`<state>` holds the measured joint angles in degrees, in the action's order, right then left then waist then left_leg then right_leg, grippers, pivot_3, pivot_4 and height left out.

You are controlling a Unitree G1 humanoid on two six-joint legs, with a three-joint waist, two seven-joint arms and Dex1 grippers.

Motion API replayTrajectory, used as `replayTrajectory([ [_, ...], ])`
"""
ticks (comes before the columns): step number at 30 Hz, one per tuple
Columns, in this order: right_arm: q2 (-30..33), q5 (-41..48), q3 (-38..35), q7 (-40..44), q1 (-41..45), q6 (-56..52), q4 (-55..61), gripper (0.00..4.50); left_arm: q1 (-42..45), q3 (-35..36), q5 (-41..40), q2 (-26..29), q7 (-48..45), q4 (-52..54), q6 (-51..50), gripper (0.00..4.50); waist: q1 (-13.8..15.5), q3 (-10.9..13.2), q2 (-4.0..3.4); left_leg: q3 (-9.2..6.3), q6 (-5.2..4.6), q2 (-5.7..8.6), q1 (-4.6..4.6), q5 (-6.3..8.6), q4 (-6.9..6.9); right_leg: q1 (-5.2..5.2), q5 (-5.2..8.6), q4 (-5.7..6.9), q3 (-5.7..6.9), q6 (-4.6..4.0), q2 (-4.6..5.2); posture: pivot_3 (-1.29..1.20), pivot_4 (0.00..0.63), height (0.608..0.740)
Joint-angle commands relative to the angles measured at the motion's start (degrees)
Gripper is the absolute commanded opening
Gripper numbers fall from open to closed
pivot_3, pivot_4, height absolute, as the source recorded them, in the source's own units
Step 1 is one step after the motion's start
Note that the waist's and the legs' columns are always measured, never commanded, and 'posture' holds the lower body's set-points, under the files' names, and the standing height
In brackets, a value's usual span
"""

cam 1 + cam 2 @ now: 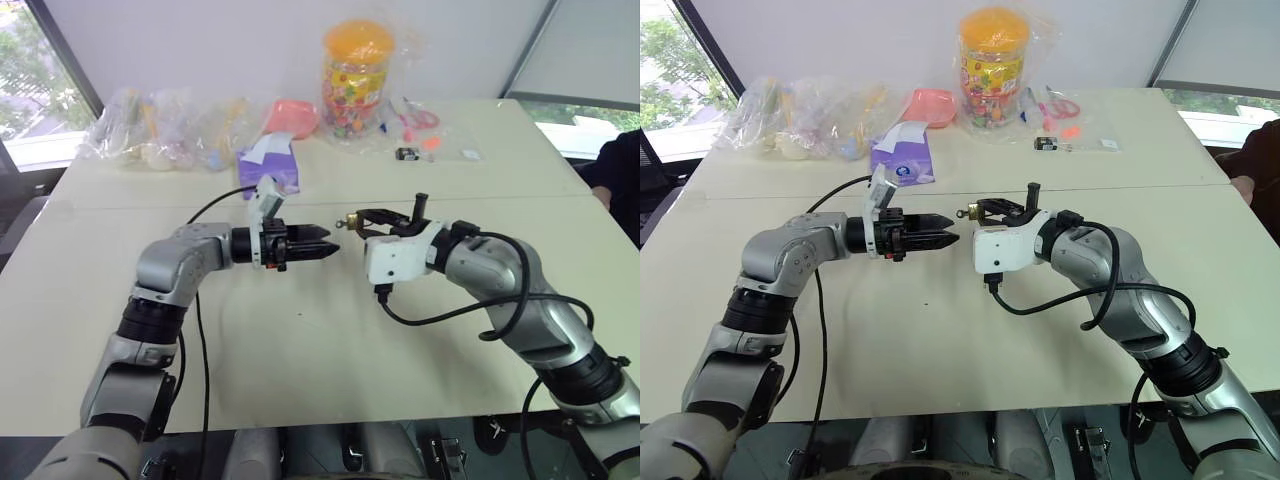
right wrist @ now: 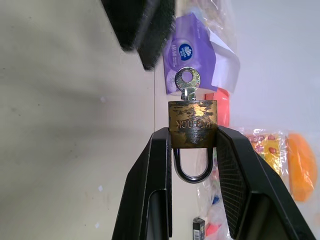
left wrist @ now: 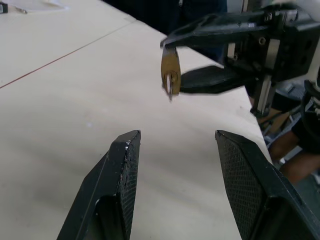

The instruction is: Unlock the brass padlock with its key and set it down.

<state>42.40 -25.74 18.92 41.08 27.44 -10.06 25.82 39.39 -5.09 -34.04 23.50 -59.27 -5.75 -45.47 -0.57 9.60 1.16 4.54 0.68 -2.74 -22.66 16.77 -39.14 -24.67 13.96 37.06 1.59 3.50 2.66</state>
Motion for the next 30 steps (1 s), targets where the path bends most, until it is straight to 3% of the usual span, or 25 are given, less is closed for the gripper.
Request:
replayTrajectory([
  [1,-0.3,-0.6,-2.0,0.6,0.2,0.4,3.1,0.64,2.1,2.8,-2.0,-0.5,0.7,0.0,-0.8,2.48,0.0,0.0,0.00,-0.01,0.00,0.00,0.00,0.00,0.00,0.00,0.00,0.00,0.00,0.01,0.00,0.00,0.150,0.740],
  [8,-1.1,-0.9,-2.1,1.6,0.0,0.1,4.3,0.64,1.8,3.1,-2.3,-1.0,1.2,0.5,-1.5,2.48,-0.1,0.0,0.00,-0.01,0.00,-0.01,0.02,0.00,0.00,0.00,-0.01,0.01,0.00,0.02,-0.02,0.00,0.150,0.740],
  [11,-1.3,-1.0,-2.3,1.8,0.1,0.1,4.3,0.64,1.4,2.7,-2.3,-0.8,0.8,1.1,-1.6,1.69,-0.1,0.0,0.00,-0.01,0.00,-0.01,0.02,0.00,0.00,0.00,-0.01,0.01,0.00,0.01,-0.01,0.00,0.150,0.740],
  [15,-1.4,-1.0,-2.5,2.1,0.2,-0.1,4.3,0.64,1.0,2.2,-2.0,-0.6,0.2,1.3,-1.4,0.10,-0.1,0.0,0.00,-0.01,0.00,0.00,0.02,0.00,0.00,0.00,0.00,0.01,-0.01,0.00,-0.01,0.00,0.150,0.740],
  [16,-1.5,-1.0,-2.5,2.2,0.2,-0.1,4.4,0.64,0.9,1.9,-1.8,-0.4,-0.1,1.4,-1.2,0.01,-0.1,0.0,0.00,-0.01,0.00,0.00,0.02,0.00,0.00,0.00,0.00,0.01,0.00,0.00,-0.01,0.00,0.150,0.740],
  [30,-2.8,-0.7,-3.0,4.2,0.9,-0.7,4.8,0.64,1.2,-0.4,1.9,-0.6,-0.8,2.3,5.9,0.01,-0.1,0.0,0.00,0.00,0.00,0.00,0.02,0.00,0.00,0.00,0.02,0.01,-0.01,-0.03,0.00,0.00,0.150,0.740],
])
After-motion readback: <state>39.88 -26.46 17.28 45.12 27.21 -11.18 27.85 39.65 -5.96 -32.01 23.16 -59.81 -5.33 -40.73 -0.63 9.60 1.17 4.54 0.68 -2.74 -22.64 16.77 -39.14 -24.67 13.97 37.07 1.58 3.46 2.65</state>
